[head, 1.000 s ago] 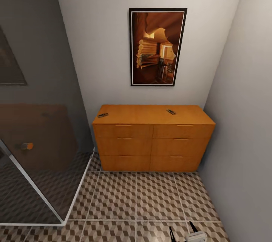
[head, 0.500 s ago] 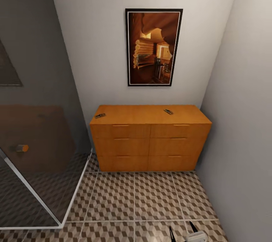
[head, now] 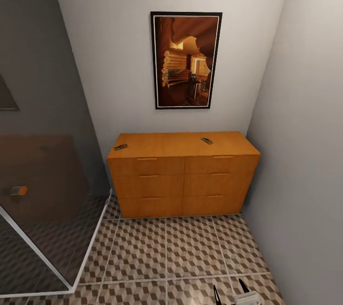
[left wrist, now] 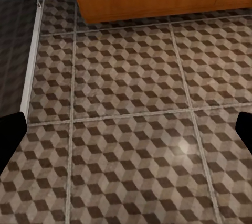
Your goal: Take the four mousetraps from the cabinet in the bathroom and place them on the bathroom floor. Make sure all four end up on the same floor surface, and ensure that at least two of them are either under or directly next to the same bathroom sink.
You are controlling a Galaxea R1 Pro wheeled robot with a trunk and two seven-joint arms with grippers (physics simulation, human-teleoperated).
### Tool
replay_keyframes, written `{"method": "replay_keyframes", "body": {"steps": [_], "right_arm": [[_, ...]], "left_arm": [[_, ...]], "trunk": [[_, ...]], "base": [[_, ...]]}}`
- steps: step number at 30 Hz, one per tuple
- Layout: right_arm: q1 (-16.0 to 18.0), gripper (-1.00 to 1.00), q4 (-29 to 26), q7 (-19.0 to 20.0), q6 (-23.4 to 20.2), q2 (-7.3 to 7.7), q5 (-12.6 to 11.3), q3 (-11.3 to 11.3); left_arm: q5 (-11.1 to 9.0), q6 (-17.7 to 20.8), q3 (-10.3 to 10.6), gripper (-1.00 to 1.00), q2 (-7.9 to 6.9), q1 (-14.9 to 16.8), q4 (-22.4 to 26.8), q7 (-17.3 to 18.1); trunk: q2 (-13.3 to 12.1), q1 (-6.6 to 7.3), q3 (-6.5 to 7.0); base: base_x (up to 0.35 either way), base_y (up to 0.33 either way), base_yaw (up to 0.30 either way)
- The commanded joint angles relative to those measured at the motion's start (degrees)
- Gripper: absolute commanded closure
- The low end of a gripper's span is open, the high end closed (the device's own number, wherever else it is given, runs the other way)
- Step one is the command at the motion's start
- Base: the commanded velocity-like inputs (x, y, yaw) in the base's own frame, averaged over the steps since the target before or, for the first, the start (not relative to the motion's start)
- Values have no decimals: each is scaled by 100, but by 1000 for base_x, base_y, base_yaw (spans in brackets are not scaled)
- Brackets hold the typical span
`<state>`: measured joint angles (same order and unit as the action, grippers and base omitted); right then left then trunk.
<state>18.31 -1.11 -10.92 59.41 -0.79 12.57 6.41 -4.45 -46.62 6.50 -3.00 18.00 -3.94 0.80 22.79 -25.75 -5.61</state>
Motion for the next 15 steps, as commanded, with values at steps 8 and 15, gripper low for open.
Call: {"method": "replay_keyframes", "body": {"steps": [8,15], "right_arm": [[6,-100,5,-60,9,5,18,45],[6,-100,5,-60,9,0,18,46]], "left_arm": [[-47,-32,45,-100,1,6,-22,8],[-47,-34,46,-100,1,10,-23,8]], "trunk": [[13,-4,-12],[13,-4,-12]], "base": [[168,55,-1],[253,76,0]]}}
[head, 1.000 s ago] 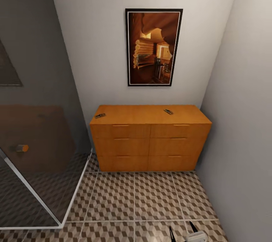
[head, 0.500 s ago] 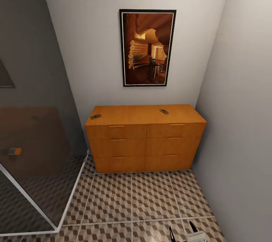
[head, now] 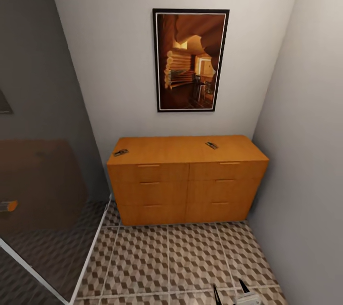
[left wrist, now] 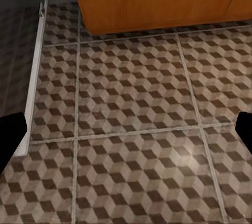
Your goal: Take the four mousetraps from the cabinet in the bathroom and place them on the bathroom floor. Make sure all four end up on the same floor surface, and ensure that at least two of them are either under or directly next to the same bathroom sink.
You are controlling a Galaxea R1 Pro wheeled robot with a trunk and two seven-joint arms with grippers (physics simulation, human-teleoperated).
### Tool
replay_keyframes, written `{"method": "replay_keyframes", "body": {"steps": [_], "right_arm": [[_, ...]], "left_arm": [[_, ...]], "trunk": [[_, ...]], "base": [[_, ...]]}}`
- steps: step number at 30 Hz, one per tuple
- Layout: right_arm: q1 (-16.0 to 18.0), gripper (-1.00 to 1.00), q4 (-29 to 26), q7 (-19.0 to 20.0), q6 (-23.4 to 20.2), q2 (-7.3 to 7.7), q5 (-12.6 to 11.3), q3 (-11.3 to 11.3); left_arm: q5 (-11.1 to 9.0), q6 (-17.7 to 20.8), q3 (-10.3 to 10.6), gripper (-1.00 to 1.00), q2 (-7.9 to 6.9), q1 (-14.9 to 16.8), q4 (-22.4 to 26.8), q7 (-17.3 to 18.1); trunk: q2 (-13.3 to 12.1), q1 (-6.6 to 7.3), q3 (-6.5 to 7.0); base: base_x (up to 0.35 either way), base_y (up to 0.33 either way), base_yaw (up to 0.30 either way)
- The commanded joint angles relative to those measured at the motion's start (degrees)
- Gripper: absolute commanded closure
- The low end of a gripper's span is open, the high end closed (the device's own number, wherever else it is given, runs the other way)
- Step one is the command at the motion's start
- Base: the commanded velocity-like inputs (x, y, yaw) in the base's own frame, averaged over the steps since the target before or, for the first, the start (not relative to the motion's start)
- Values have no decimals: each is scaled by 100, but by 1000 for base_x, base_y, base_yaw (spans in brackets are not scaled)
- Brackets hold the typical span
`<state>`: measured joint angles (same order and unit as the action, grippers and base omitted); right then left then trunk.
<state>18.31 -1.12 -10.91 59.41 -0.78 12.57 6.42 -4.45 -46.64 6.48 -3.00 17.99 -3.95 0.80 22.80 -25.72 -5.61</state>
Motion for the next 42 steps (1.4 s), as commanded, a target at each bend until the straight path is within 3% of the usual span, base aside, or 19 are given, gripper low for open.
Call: {"method": "replay_keyframes", "body": {"steps": [1,21,42], "right_arm": [[6,-100,6,-58,10,-1,17,44],[6,-100,7,-51,10,8,17,46],[6,-100,7,-51,10,5,17,48]], "left_arm": [[-47,-31,48,-100,1,11,-22,8],[-47,-35,54,-100,4,10,-22,8],[-47,-38,55,-100,7,7,-27,8]], "trunk": [[12,-6,-12],[12,-6,-12],[12,-6,-12]], "base": [[257,41,0],[248,3,0],[6,0,0]]}}
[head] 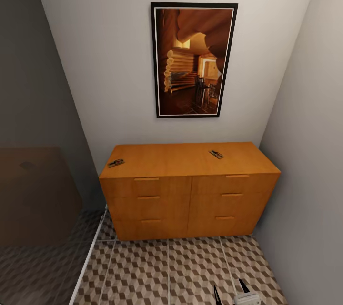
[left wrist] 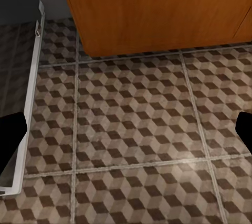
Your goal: Take the four mousetraps from the cabinet in the bathroom and place them on the bathroom floor. Make sure all four end up on the same floor surface, and ensure that at least two of them are either under or directly next to the same bathroom sink.
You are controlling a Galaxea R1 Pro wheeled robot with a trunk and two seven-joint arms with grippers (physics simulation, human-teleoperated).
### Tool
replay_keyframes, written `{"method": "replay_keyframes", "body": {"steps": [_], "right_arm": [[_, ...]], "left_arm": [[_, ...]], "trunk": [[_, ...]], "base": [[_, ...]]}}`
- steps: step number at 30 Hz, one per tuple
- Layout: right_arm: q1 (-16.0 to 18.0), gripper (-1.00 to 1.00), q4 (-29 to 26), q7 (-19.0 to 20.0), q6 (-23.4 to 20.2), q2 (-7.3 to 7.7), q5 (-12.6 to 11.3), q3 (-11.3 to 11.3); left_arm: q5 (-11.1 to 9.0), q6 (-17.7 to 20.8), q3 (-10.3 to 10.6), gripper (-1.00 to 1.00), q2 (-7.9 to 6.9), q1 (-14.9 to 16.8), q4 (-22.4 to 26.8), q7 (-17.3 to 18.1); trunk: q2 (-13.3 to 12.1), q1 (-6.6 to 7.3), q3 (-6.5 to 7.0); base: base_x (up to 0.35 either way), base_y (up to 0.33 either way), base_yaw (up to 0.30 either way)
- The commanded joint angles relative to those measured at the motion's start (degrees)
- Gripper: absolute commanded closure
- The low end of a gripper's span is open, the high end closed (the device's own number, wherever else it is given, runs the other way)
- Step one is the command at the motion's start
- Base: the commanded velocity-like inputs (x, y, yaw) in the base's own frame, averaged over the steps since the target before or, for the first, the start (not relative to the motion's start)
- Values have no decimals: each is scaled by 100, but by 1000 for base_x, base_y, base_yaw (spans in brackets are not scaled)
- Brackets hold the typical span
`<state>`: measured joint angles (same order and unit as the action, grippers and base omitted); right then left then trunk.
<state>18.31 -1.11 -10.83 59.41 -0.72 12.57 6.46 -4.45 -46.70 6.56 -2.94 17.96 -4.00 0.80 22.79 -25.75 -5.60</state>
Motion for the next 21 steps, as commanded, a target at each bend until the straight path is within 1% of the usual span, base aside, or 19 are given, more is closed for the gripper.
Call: {"method": "replay_keyframes", "body": {"steps": [1,16,20,21], "right_arm": [[6,-100,5,-60,9,2,17,41],[6,-100,-1,-63,-46,5,19,40],[6,-100,-59,-127,-506,11,29,19],[6,-100,-216,-302,-1160,38,32,13]], "left_arm": [[-47,-32,47,-100,3,11,-21,10],[-47,-32,47,-100,4,14,-21,13],[-47,-32,47,-100,4,14,-21,13],[-47,-32,47,-100,4,14,-21,12]], "trunk": [[13,-4,-12],[13,-4,-12],[13,-4,-12],[13,-4,-12]], "base": [[0,0,0],[0,0,0],[0,0,0],[0,0,0]]}}
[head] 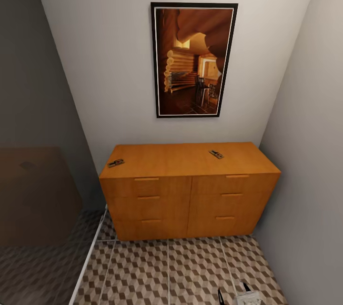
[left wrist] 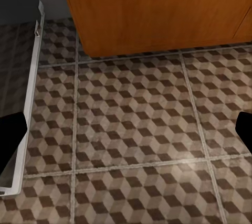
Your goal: Take the four mousetraps from the cabinet in the bathroom and place them on the bathroom floor. Make sure all four end up on the same floor surface, and ensure that at least two of them are either under or directly next to the same bathroom sink.
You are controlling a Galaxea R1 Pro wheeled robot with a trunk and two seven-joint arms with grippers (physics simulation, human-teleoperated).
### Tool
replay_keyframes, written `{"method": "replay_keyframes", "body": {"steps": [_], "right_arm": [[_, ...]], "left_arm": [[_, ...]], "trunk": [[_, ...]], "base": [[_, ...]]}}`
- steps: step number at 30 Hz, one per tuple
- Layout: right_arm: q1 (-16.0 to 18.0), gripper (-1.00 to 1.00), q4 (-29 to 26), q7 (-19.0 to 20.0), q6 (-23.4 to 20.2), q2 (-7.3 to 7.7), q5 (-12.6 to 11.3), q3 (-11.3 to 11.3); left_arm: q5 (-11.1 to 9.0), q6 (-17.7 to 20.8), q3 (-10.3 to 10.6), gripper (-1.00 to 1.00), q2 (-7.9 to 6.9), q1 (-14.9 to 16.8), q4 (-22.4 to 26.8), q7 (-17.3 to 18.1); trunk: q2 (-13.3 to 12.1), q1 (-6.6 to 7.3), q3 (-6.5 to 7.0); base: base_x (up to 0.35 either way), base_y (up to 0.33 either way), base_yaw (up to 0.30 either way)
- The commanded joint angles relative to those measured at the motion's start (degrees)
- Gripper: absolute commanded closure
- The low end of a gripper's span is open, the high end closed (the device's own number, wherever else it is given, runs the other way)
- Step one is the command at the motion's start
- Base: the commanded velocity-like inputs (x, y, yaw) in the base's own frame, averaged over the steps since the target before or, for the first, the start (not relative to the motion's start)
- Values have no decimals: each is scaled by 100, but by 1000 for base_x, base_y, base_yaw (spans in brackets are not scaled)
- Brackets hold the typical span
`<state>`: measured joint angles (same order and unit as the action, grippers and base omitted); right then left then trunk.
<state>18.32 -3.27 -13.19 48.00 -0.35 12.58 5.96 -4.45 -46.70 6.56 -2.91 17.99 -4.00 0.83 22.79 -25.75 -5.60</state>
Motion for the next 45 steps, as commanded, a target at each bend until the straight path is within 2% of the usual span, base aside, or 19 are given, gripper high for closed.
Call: {"method": "replay_keyframes", "body": {"steps": [1,4,5,7,8,10,12,13,16,20,25,29,33,36,37,39,42,44,45], "right_arm": [[7,-100,-82,-116,-219,6,34,61],[13,-100,-652,-240,-1123,21,39,62],[18,-100,-1326,-246,-1913,49,39,63],[19,-100,-1845,-196,-2472,86,37,63],[21,-100,-2361,-91,-3021,135,33,63],[23,-100,-2867,80,-3549,194,30,60],[28,-100,-3831,614,-4502,295,32,56],[29,-100,-4067,771,-4724,315,32,56],[31,-100,-5509,1610,-5947,393,39,50],[31,-100,-6756,1987,-6851,492,39,-35],[62,-100,-7843,2236,-7659,626,35,-304],[239,-100,-8333,2565,-8201,726,34,-483],[698,-100,-8589,3048,-8791,897,34,-677],[1333,-100,-8656,3526,-9457,1124,30,-906],[1686,-100,-8664,3754,-9808,1198,32,-961],[1939,-100,-8667,3889,-10012,1232,33,-981],[2800,-100,-8635,4137,-10317,1276,21,-1008],[3089,-100,-8587,4178,-10361,1282,16,-1012],[3360,-100,-8483,4215,-10390,1286,13,-1014]], "left_arm": [[-47,-32,47,-100,1,11,-21,10],[-47,-30,47,-100,8,10,-21,12],[-47,-29,47,-100,34,10,-21,13],[-47,-27,47,-100,48,11,-21,13],[-47,-26,47,-100,58,9,-23,14],[-47,-25,47,-100,68,8,-26,14],[-47,-21,47,-100,78,8,-28,14],[-47,-19,47,-100,82,8,-29,14],[-41,-16,47,-100,89,8,-30,14],[-41,-15,47,-100,107,8,-30,14],[-43,-7,47,-100,115,7,-30,14],[-42,4,47,-100,127,8,-30,14],[-45,10,47,-100,138,10,-30,14],[-45,11,47,-100,141,8,-30,14],[-44,12,47,-100,141,8,-30,14],[-45,12,47,-100,141,8,-30,14],[-42,12,47,-100,142,6,-30,14],[-41,12,47,-100,142,6,-30,14],[-43,12,47,-100,142,7,-30,14]], "trunk": [[13,-3,-13],[13,-3,-13],[13,-3,-13],[13,-3,-13],[13,-3,-13],[13,-3,-13],[13,-3,-13],[13,-3,-13],[13,-3,-13],[13,-3,-13],[13,-3,-13],[13,-3,-13],[13,-3,-13],[13,-3,-13],[13,-3,-13],[13,-3,-13],[13,-3,-13],[13,-3,-13],[13,-3,-13]], "base": [[0,0,0],[0,0,0],[0,0,0],[0,0,0],[0,0,0],[0,0,0],[0,0,0],[0,0,0],[0,0,0],[0,0,0],[0,0,0],[0,0,0],[0,0,0],[0,0,0],[0,0,0],[0,0,0],[0,0,0],[0,0,0],[0,0,0]]}}
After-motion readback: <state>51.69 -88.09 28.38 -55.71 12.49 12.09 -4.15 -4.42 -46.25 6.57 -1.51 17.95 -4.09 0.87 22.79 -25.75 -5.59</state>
